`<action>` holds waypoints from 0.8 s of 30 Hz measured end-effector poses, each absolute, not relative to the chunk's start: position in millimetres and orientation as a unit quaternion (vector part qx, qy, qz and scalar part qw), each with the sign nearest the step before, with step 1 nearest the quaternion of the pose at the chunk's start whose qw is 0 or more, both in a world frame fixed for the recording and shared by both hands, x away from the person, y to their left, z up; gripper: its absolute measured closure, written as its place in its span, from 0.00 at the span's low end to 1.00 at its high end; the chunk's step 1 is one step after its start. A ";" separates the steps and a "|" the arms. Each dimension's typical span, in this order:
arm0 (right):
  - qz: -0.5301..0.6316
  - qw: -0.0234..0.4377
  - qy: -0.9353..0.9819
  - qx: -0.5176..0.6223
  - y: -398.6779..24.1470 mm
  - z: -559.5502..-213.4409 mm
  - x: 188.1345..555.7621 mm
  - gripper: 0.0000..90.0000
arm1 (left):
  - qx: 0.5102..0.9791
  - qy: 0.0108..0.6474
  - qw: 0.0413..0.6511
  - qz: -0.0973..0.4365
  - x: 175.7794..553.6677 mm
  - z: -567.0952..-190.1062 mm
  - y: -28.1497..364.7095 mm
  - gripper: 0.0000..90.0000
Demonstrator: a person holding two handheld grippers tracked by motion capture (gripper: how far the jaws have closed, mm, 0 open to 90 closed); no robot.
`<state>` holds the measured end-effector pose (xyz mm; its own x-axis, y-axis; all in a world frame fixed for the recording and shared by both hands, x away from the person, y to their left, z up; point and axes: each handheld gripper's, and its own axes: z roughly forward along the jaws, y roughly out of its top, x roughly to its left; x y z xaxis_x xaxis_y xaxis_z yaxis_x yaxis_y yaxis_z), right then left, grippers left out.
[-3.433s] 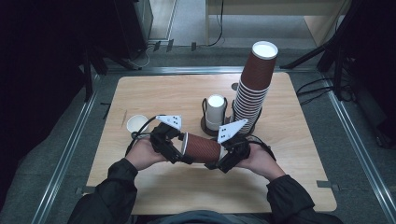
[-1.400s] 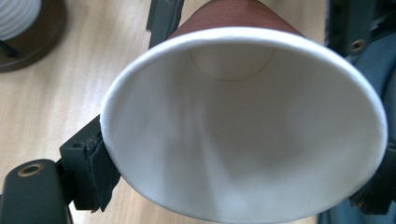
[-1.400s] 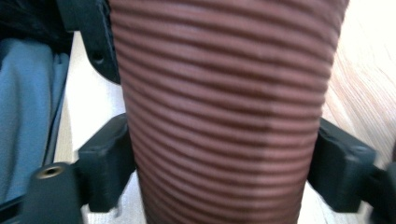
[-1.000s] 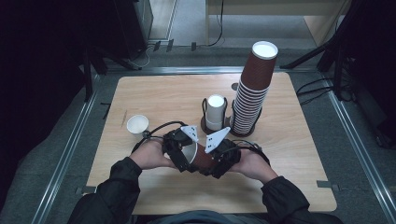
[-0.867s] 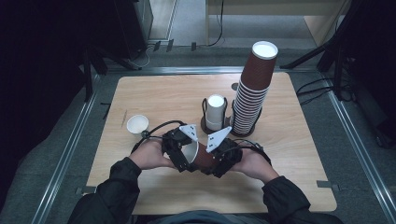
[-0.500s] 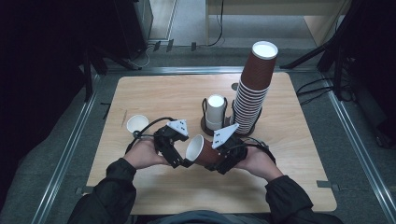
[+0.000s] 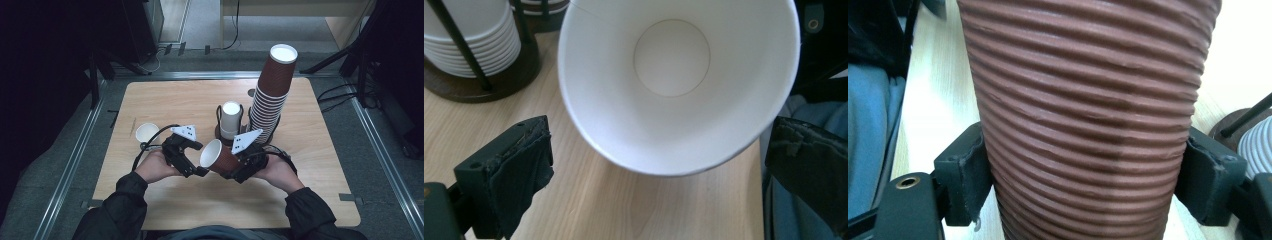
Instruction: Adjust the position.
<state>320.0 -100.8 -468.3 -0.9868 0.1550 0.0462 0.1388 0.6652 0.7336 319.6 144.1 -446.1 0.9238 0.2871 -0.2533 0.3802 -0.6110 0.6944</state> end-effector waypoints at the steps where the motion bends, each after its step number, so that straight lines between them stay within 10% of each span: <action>1: 0.402 0.008 0.912 0.080 -100.7 -468.2 319.9 0.22 | 0.893 0.187 0.404 -0.060 319.0 -445.7 142.5 0.00; 24: 0.426 -0.007 0.902 0.077 -92.7 -469.1 317.0 0.22 | 0.871 0.217 0.437 -0.049 317.4 -443.9 126.2 0.05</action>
<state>317.0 -92.7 -469.1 -0.9881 0.1323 0.0779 0.1442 0.6256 0.7667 317.4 126.2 -443.9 0.9006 0.3363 -0.2753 0.4218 -0.5235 0.7403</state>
